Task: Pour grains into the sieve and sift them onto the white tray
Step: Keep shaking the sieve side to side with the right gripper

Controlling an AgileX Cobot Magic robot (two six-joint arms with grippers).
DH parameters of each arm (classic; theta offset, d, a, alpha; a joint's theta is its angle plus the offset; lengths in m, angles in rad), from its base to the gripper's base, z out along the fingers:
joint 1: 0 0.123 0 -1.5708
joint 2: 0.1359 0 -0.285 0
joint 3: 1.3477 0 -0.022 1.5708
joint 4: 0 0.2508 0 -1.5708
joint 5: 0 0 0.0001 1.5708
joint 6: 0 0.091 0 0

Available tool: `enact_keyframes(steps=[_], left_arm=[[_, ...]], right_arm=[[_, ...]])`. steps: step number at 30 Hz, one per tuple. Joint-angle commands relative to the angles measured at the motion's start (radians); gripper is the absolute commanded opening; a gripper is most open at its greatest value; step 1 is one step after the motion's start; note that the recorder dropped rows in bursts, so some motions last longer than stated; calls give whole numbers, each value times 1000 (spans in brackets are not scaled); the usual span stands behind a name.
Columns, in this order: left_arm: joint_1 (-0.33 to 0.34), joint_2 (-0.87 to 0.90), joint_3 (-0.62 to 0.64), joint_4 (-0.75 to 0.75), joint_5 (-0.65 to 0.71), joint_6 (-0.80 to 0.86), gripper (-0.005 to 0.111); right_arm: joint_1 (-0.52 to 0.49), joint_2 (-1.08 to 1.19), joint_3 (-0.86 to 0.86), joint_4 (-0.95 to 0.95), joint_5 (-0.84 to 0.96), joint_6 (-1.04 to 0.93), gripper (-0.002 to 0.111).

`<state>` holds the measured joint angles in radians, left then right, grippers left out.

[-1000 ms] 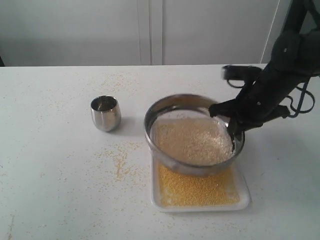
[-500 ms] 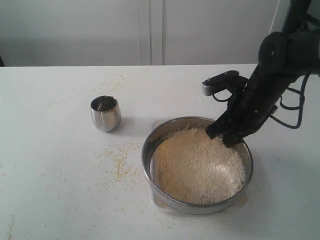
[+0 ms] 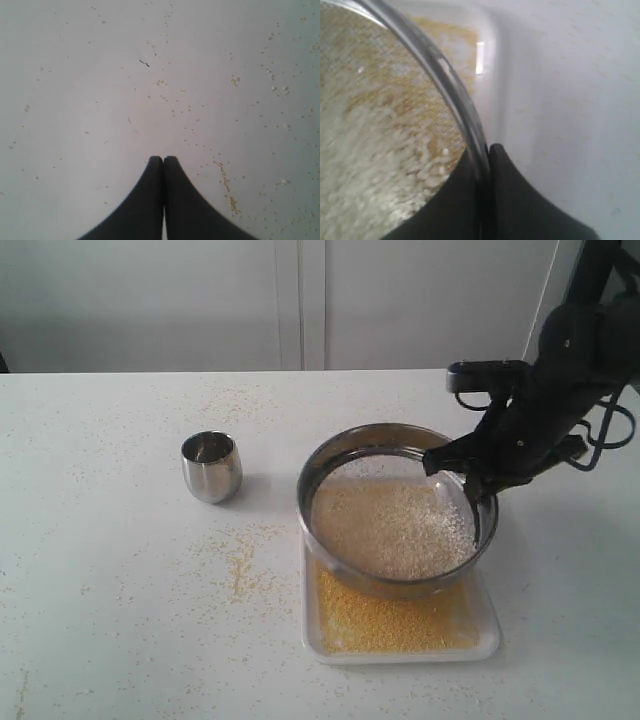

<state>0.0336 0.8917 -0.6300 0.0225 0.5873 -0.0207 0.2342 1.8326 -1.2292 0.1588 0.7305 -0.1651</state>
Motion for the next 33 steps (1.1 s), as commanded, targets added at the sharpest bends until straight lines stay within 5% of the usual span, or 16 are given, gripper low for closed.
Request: enact_keyframes(steps=[1, 4, 5, 9, 13, 15, 18, 19, 22, 23, 27, 28, 31, 33], left_arm=[[3, -8, 7, -6, 10, -1, 0], [3, -8, 7, -6, 10, -1, 0], [3, -8, 7, -6, 10, -1, 0], [3, -8, 7, -6, 10, -1, 0], [3, -8, 7, -6, 10, -1, 0], [3, -8, 7, -6, 10, -1, 0], [3, -8, 7, -6, 10, -1, 0], [3, -8, 7, -6, 10, -1, 0], [3, -8, 7, -6, 10, -1, 0], [3, -8, 7, -6, 10, -1, 0], [3, -8, 7, -6, 10, -1, 0], [3, -8, 7, -6, 10, -1, 0], [3, -8, 7, -6, 10, -1, 0], [3, -8, 7, -6, 10, -1, 0]], right_arm=[[32, -7, -5, 87, 82, -236, 0], [-20, -7, -4, -12, -42, 292, 0], [-17, -7, -4, 28, -44, 239, 0], [28, -7, -14, 215, 152, -476, 0], [-44, -17, -9, -29, -54, 325, 0], [-28, -20, -2, 64, -62, 178, 0], [22, -13, -13, 212, 128, -493, 0], [22, -17, -14, 151, 120, -404, 0], [-25, -28, -14, -117, -51, 339, 0], [-25, -29, -14, -108, -56, 358, 0], [35, -23, -16, 166, 129, -424, 0], [36, -23, -16, 133, 136, -450, 0], [-13, -27, -16, -168, -5, 253, 0], [-23, -27, -14, -202, -5, 391, 0]])
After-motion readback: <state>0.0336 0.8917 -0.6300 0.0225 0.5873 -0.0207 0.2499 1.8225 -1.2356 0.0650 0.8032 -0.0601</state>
